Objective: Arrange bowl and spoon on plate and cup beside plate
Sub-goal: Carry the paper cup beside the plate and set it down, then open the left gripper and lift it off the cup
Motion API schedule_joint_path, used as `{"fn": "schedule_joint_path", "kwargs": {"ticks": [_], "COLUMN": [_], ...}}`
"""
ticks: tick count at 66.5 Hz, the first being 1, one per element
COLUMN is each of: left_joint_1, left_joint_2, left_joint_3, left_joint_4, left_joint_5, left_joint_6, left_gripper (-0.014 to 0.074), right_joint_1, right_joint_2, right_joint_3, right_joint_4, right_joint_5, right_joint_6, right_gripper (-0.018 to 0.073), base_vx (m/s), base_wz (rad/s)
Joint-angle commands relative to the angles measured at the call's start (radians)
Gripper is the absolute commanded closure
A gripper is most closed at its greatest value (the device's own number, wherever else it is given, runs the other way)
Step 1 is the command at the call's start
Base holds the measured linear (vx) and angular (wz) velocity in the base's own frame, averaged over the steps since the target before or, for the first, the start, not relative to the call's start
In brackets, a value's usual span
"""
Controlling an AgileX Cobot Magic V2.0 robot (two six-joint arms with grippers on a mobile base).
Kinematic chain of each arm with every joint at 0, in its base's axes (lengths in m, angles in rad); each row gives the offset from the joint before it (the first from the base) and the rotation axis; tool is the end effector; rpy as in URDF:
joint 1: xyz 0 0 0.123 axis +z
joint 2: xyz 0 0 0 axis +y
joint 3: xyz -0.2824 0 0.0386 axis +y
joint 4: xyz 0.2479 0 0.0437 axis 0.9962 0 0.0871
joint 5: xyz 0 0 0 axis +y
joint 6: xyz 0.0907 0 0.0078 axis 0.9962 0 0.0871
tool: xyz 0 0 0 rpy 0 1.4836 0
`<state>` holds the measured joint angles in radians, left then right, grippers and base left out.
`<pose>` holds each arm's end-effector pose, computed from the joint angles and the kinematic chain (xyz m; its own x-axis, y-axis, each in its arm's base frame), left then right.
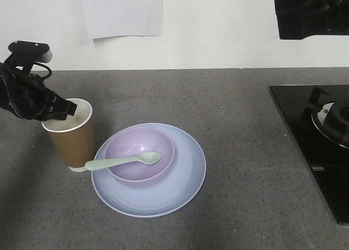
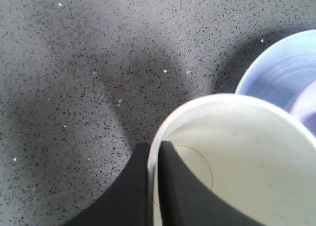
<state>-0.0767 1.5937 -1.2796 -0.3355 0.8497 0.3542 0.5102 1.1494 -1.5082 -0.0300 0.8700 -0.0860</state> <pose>0.3355 -0.0484 0.2929 -0.8317 0.1879 -0.5225 0.3060 0.9403 -0.1488 0.1925 0.1053 0.4869 -0.3074 -0.2925 -0.9055 -0.5051 0.8566 -0.1052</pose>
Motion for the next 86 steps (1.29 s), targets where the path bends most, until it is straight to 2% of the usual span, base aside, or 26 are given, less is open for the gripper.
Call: {"fn": "schedule_joint_path", "kwargs": {"ticks": [1,14,28,37,75,86], "left_joint_1": [-0.008,-0.008,-0.008,-0.007,-0.007,-0.007], "left_joint_2": [-0.015,-0.015,-0.016,-0.024,-0.090,-0.132], "left_joint_3": [-0.017,-0.017,-0.017,-0.018,-0.196,-0.289], "left_joint_4": [-0.020,-0.020,-0.020,-0.020,-0.002,0.017], "left_joint_5": [0.001,0.009,0.011,0.012,0.116,0.104], "left_joint_6": [-0.005,-0.002,-0.001,-0.001,-0.001,-0.053], "left_gripper": [0.0577,0.0483,0.0269,0.0184,0.0174,0.0187], "right_joint_1": [-0.005,-0.005,-0.005,-0.005,-0.005,-0.005], "right_joint_2": [-0.016,-0.016,-0.016,-0.016,-0.016,-0.016], "right_joint_3": [-0.023,-0.023,-0.023,-0.023,-0.023,-0.023], "right_joint_4": [-0.012,-0.012,-0.012,-0.012,-0.011,-0.011], "right_joint_5": [-0.066,-0.066,-0.066,-0.065,-0.059,-0.067], "right_joint_6": [-0.006,-0.006,-0.006,-0.006,-0.006,-0.006], "right_gripper": [0.0570,0.0570,0.0570,0.0570,0.0570,0.0570], "base_vx": [0.00,0.00,0.00,0.00,0.00,0.00], "base_wz": [0.00,0.00,0.00,0.00,0.00,0.00]}}
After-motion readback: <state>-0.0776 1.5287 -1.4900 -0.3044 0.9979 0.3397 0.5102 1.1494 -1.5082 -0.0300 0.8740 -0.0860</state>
